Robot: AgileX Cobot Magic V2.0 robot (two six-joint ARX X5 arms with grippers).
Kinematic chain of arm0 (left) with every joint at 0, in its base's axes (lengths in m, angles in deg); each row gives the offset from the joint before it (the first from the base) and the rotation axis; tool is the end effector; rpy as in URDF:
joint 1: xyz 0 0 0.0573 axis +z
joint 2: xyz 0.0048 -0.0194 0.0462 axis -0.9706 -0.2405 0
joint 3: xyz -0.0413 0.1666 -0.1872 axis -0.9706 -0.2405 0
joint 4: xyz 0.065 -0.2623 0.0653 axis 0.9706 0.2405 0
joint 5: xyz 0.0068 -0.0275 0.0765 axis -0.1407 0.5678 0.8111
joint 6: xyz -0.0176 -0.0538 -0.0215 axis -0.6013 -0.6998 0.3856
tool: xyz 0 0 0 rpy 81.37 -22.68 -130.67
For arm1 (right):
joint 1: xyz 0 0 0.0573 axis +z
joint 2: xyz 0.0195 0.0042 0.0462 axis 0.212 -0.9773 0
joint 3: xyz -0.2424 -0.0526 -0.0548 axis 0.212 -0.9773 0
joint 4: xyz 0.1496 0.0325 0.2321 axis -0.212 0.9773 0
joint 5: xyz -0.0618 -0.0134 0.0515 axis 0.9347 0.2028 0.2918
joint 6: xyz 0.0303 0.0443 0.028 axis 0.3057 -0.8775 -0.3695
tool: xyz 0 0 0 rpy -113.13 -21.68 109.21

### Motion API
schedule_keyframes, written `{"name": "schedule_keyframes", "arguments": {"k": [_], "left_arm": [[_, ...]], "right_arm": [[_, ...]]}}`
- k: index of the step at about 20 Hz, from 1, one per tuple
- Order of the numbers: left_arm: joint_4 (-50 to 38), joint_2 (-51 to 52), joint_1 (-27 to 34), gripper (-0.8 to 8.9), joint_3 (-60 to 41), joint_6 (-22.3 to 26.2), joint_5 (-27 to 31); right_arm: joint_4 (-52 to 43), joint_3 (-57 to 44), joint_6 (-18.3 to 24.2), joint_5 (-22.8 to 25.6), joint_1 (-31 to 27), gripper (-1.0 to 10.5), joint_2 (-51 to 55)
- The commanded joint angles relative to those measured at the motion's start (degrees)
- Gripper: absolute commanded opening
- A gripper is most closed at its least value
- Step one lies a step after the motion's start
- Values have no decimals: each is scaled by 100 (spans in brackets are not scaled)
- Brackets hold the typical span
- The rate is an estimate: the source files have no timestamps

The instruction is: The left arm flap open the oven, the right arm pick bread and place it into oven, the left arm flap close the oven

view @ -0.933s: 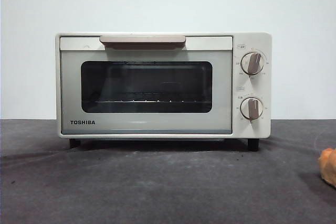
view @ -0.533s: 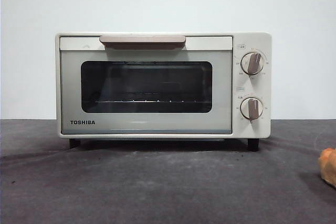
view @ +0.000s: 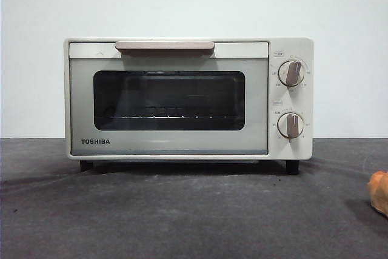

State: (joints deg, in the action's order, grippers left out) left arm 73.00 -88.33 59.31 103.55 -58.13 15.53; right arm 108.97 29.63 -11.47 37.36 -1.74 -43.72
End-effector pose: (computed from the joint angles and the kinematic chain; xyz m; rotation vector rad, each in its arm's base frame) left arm 0.1519 -0.0687 0.3657 -0.1411 0.4311 -0.8436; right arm 0.1007 0.0390 0.3948 0.1588 0.3231 0.6838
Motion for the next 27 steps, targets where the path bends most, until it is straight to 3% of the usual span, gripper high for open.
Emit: {"name": "schedule_keyframes", "arguments": {"k": [1,8,11,18,24,27], "left_arm": [[-61,-37,-24,472,122,70,-22],[-63,-55,-24,469,122,81,-20],[-61,-87,-24,469,122,94,-20],[-59,-118,-24,469,122,94,-20],[-48,-127,-24,469,122,96,-20],[-59,-181,-24,469,122,96,-17]], "right_arm": [[144,68,-92,22,31,443,-50],[1390,-28,-85,682,31,443,-579],[1552,-212,-90,756,31,442,-955],[1462,-942,-197,841,31,442,-2061],[826,-1440,-496,1512,109,443,-3397],[498,-1438,-520,1609,208,442,-4041]]}}
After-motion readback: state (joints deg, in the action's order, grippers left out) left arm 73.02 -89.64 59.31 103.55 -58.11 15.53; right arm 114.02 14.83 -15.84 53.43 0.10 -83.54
